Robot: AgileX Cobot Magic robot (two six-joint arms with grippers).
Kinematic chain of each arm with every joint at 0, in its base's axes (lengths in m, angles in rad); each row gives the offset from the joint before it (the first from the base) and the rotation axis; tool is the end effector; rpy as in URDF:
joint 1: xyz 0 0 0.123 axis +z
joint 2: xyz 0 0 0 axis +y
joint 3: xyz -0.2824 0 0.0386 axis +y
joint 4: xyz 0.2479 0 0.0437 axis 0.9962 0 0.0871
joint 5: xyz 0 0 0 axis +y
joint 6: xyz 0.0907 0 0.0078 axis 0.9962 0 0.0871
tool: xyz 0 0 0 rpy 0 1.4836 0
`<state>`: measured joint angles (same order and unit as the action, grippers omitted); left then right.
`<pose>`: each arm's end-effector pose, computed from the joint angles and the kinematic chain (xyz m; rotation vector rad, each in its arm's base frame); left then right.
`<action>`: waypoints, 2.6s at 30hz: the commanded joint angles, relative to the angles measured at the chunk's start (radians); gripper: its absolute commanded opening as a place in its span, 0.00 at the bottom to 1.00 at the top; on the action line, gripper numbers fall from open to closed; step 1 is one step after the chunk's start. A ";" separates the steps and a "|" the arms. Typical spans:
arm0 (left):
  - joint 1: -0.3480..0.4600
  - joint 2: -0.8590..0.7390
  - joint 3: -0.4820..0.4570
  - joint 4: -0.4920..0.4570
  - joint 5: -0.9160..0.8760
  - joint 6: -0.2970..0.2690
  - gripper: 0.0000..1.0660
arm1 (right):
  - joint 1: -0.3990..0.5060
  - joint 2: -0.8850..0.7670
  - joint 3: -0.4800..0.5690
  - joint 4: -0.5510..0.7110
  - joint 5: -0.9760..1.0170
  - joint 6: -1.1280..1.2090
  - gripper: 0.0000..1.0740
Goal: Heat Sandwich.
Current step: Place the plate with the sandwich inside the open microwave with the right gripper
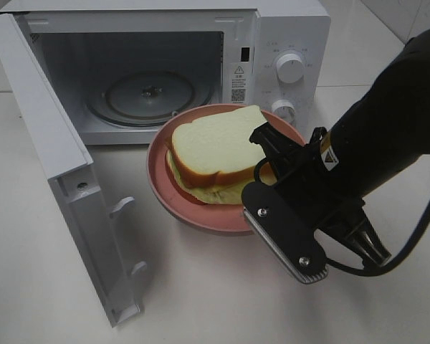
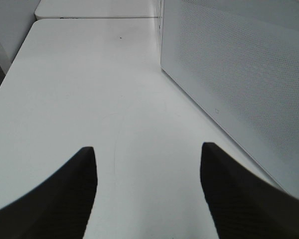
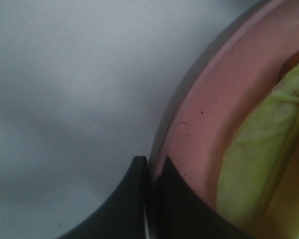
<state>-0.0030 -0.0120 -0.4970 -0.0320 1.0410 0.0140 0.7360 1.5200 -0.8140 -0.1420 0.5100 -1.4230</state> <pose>-0.0056 -0.0025 0.2779 0.0184 2.0152 -0.0311 0.2120 0.1835 0.1974 -2.4818 1.1596 -0.3323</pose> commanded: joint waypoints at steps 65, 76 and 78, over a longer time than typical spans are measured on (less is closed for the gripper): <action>0.001 -0.018 0.003 -0.003 -0.006 -0.003 0.55 | 0.030 0.520 -0.731 0.013 0.186 0.052 0.00; 0.001 -0.018 0.003 -0.003 -0.006 -0.003 0.55 | 0.030 0.613 -0.868 0.019 0.228 0.086 0.00; 0.001 -0.018 0.003 -0.003 -0.006 -0.003 0.55 | 0.030 0.628 -0.892 0.019 0.239 0.089 0.00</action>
<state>-0.0030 -0.0120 -0.4970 -0.0320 1.0410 0.0140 0.7670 2.1380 -1.6650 -0.1220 0.7490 -1.3440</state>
